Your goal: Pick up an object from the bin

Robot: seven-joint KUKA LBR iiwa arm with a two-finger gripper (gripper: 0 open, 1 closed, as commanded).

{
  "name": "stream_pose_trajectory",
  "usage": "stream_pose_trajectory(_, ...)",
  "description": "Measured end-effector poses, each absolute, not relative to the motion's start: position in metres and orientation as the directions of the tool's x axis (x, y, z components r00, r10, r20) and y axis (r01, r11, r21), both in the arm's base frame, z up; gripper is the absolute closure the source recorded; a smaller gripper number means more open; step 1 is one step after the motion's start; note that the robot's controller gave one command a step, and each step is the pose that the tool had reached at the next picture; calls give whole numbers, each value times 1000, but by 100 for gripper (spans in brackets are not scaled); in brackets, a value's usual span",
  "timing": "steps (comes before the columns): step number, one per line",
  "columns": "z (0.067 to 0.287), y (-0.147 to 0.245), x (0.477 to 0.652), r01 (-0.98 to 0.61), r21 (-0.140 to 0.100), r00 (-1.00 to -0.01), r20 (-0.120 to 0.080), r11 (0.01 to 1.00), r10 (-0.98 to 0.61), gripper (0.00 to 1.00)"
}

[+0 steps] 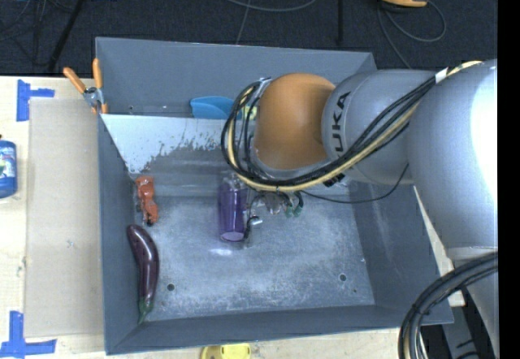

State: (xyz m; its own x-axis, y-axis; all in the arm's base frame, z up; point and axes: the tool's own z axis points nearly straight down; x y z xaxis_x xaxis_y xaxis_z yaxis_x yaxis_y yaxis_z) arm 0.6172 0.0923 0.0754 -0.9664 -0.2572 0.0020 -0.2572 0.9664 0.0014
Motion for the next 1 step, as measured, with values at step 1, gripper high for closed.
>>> stream_pose_trajectory(1,85,92,617,-256,1,-967,1,967,-256,100)
